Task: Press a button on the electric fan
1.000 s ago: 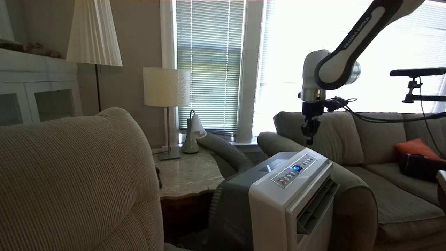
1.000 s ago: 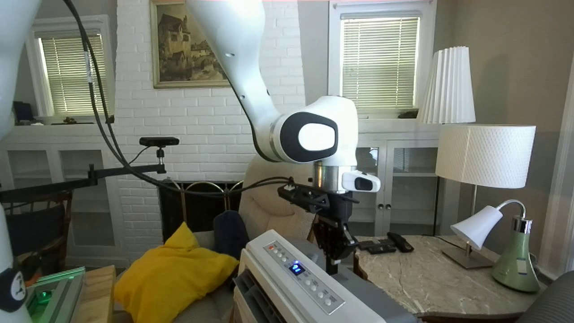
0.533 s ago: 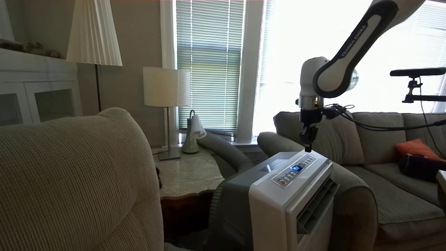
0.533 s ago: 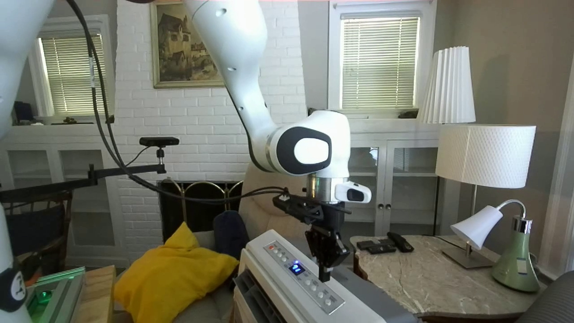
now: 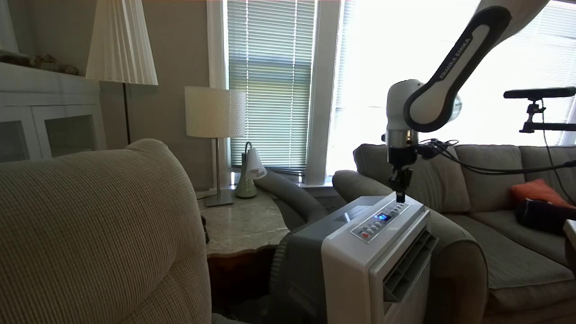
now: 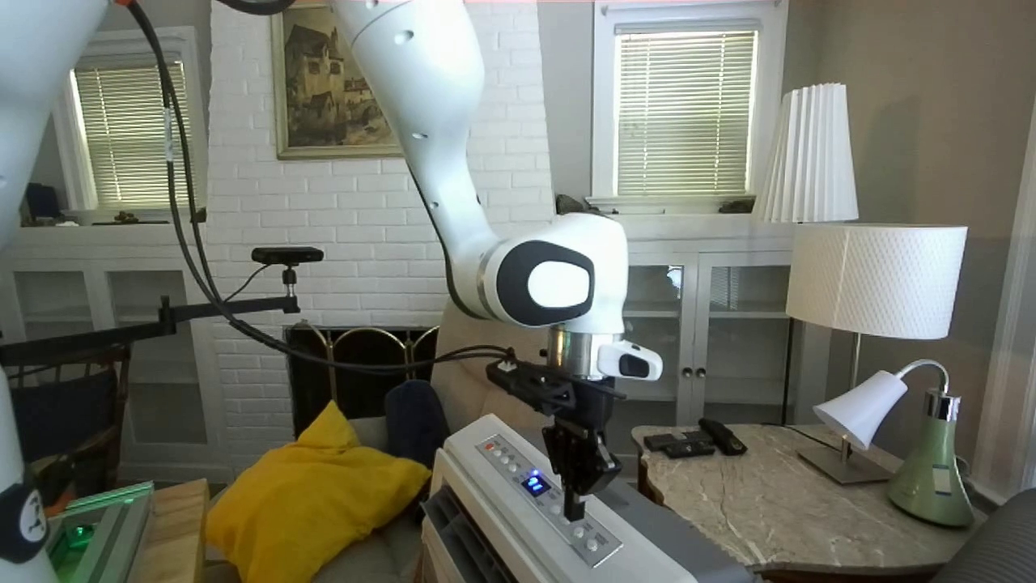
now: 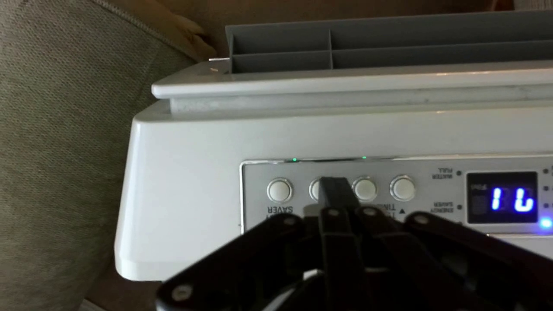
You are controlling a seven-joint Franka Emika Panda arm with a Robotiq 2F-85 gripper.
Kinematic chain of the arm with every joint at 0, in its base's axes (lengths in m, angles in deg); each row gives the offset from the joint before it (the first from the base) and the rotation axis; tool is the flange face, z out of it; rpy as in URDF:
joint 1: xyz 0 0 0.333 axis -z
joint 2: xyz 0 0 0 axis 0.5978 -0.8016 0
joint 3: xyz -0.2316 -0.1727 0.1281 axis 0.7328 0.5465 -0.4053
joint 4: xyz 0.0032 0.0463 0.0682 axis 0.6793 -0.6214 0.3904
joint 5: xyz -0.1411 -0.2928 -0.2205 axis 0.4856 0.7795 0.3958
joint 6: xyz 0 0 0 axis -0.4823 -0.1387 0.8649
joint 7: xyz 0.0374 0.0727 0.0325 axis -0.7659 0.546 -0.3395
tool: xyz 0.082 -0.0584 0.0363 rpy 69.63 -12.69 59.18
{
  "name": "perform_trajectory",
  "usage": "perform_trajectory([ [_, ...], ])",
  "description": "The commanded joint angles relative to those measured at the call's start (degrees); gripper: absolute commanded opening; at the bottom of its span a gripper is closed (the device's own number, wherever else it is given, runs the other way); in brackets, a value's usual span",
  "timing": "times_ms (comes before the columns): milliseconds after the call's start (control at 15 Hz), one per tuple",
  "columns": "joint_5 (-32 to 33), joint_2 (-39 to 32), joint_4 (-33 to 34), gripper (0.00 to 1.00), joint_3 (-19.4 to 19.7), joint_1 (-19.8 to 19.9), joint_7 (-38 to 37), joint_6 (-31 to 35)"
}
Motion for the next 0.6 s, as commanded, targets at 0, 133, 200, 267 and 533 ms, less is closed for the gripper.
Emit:
perform_trajectory([
  [0, 0.39, -0.19, 0.30, 0.01, -0.28, 0.41, -0.56, -0.69],
  [133, 0.41, -0.53, 0.70, 0.01, -0.13, 0.34, -0.81, -1.07],
  [200, 0.41, -0.65, 0.80, 0.01, -0.12, 0.31, -0.85, -1.09],
  [267, 0.41, -0.72, 0.87, 0.01, -0.12, 0.29, -0.87, -1.10],
  [533, 0.61, -1.73, 1.27, 0.00, 0.00, 0.20, -1.01, -1.10],
])
